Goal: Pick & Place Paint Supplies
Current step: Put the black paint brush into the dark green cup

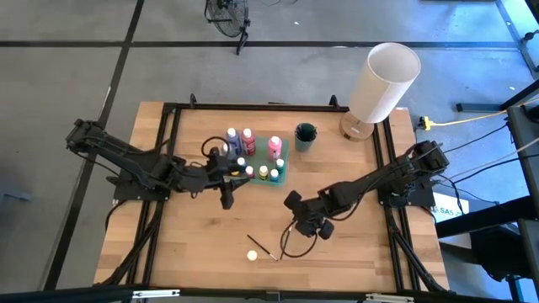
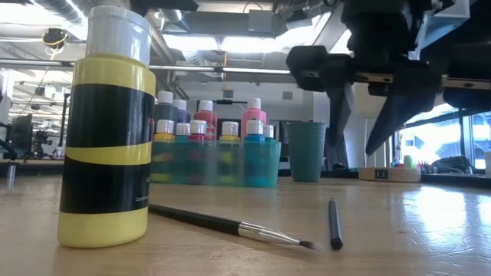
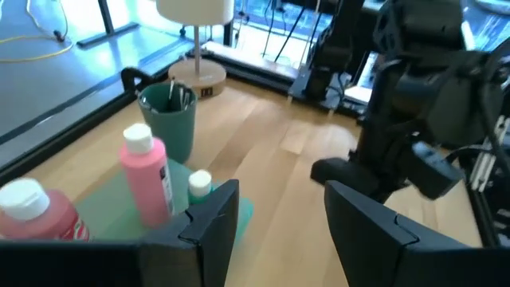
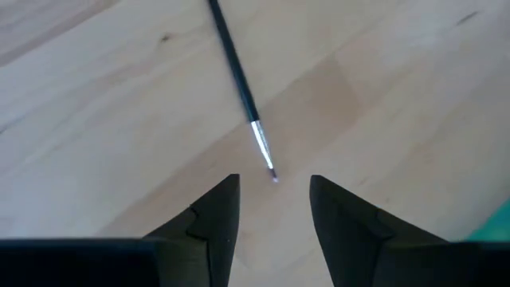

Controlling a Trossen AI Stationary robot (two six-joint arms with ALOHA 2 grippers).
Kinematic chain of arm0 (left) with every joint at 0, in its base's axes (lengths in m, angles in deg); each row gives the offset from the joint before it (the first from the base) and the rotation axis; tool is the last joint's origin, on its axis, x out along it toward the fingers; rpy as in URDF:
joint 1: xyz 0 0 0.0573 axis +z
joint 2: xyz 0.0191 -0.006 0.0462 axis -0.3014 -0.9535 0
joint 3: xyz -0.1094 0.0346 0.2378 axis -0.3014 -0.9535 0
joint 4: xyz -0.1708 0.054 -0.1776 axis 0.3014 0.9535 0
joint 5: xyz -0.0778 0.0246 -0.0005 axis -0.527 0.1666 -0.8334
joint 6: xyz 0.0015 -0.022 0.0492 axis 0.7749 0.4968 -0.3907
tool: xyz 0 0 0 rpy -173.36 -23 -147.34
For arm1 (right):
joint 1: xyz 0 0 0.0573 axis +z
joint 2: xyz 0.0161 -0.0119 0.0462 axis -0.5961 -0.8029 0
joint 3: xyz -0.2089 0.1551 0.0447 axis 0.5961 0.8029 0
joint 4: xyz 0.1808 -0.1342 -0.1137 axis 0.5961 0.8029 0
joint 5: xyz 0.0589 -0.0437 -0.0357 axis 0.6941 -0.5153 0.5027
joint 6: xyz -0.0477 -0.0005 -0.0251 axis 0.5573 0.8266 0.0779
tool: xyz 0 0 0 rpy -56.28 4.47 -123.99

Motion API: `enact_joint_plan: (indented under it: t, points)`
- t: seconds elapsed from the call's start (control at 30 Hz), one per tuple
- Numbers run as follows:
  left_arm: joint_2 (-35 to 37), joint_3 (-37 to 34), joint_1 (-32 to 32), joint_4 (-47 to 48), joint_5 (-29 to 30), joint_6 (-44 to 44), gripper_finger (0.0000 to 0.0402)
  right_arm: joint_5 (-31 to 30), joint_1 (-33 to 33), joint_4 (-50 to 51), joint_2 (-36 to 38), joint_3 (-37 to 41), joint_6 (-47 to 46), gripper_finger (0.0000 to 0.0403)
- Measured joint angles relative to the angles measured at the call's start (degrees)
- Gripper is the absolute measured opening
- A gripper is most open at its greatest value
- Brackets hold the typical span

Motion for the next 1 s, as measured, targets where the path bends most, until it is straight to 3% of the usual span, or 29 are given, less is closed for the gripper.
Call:
enact_joint_plan:
  t: [0.33, 0.47, 1.0]
  points:
    - [0.3, 0.0, -0.8, -4.1, 0.1, -2.0, 0.0182, -0.3, 0.0, -4.5, -6.3, 0.0, 0.6, 0.0156]
    - [0.3, 0.0, -1.1, -4.2, 0.1, -2.1, 0.0182, -3.7, 0.3, -5.0, -7.7, 0.0, 1.5, 0.0156]
    - [0.3, 0.0, -1.8, -4.1, -0.4, -2.1, 0.0182, -4.1, 0.3, -8.4, -7.9, 0.0, 7.7, 0.0156]
